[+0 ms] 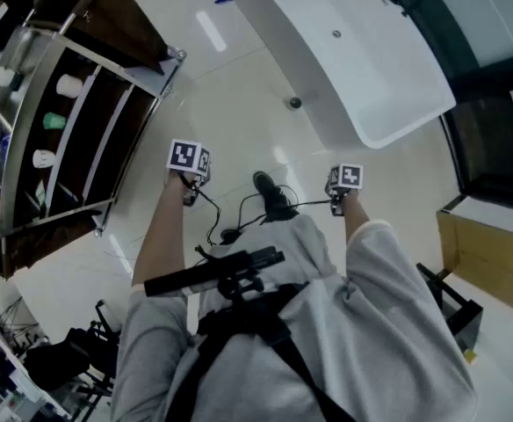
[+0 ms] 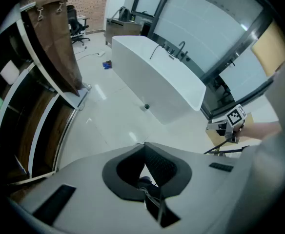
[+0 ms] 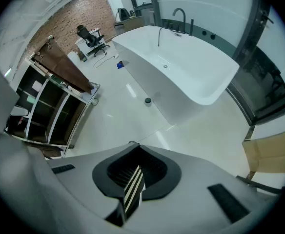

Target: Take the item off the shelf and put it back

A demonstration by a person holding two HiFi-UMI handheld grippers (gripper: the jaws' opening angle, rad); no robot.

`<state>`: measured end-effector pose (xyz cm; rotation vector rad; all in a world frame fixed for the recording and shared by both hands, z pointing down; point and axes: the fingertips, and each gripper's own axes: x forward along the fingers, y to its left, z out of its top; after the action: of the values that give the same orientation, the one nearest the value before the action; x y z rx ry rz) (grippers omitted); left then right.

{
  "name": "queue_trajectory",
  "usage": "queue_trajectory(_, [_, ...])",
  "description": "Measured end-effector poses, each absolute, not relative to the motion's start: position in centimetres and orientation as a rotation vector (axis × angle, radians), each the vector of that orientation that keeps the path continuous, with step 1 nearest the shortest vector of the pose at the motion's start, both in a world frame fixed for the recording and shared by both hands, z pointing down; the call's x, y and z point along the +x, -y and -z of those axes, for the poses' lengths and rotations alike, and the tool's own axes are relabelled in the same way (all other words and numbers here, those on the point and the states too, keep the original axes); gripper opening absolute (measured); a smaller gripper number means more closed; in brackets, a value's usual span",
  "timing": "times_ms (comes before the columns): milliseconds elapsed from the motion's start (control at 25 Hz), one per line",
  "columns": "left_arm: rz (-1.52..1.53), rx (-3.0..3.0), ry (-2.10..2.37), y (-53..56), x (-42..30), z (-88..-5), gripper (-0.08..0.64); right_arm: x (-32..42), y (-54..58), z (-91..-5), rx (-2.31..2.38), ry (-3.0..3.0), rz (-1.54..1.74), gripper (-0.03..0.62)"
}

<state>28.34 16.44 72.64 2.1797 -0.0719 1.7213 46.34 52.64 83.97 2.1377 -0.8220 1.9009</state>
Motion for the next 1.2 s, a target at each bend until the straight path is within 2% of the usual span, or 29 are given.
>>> queue_trajectory(280, [-1.628,2.119,0.248,-13.9,22.1,-72.1,0.005,44.8,-46.8,-83.4,1.992,0.95,-1.842,0.008])
queue_trajectory(800, [-1.236,1.947,0.903,-8.3,1.9,-70.1,0.005,37.3,-26.6,-81.7,1.609,1.413,-1.474,0.008])
queue_trajectory(1200, [-0.777,2.104,1.47,-4.3,-8.6,-61.3,0.005,27.8,-11.5,-71.0,1.575,1.849,-0.932,0.008])
